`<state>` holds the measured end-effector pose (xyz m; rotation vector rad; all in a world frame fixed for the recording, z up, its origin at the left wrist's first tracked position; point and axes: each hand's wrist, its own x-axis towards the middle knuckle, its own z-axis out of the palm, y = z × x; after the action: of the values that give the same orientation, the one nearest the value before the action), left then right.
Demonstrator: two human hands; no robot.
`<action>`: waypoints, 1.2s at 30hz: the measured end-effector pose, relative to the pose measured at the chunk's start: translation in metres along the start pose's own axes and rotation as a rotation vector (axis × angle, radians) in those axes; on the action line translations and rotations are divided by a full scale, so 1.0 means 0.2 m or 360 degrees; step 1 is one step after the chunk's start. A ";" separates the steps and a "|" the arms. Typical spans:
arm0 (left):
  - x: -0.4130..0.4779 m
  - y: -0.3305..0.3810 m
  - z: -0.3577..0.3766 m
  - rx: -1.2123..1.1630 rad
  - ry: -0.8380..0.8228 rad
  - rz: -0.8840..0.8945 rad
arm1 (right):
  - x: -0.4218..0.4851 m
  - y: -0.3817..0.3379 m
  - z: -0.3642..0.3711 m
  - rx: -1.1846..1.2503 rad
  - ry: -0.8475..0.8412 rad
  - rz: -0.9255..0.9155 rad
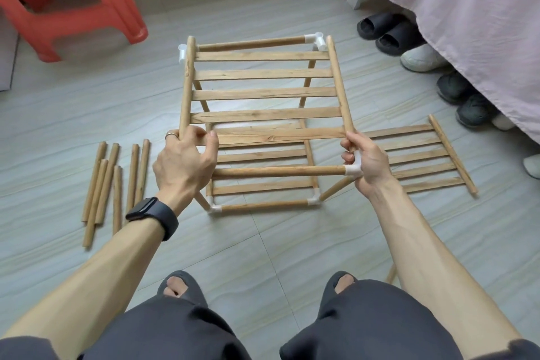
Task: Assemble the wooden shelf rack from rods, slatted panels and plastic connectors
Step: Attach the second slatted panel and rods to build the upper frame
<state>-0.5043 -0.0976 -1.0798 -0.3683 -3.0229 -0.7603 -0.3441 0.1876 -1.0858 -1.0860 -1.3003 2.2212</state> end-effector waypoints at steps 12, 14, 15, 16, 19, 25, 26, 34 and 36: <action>0.01 -0.01 0.00 0.0031 -0.0026 0.0049 | 0.00 -0.05 -0.02 -0.0124 -0.0270 0.0163; 0.01 0.00 0.00 0.0049 -0.0039 0.0056 | 0.01 -0.05 -0.02 -0.0097 -0.0226 0.0159; 0.00 0.00 0.00 0.0066 -0.0043 0.0065 | 0.01 -0.05 -0.01 -0.0066 -0.0204 0.0152; 0.00 0.00 0.00 0.0087 -0.0045 0.0073 | 0.01 -0.05 0.00 -0.0052 -0.0188 0.0140; 0.00 0.01 0.00 0.0111 -0.0049 0.0067 | -0.01 -0.05 0.02 -0.0133 -0.0192 0.0082; 0.02 0.02 0.02 0.0151 -0.0026 0.0057 | -0.02 -0.05 0.03 -0.0351 -0.0230 -0.0023; 0.03 0.02 0.02 0.0161 -0.0029 0.0057 | -0.01 -0.05 0.03 -0.0320 -0.0257 0.0011; 0.05 -0.01 0.03 0.0174 -0.0133 0.0093 | 0.01 -0.02 0.02 -0.0085 -0.0136 0.0035; 0.06 -0.01 0.03 0.0170 -0.0137 0.0105 | 0.01 -0.01 0.02 -0.0043 -0.0116 0.0022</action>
<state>-0.5153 -0.0947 -1.0861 -0.5079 -3.0963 -0.5915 -0.3491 0.1873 -1.0848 -1.0356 -1.3599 2.2792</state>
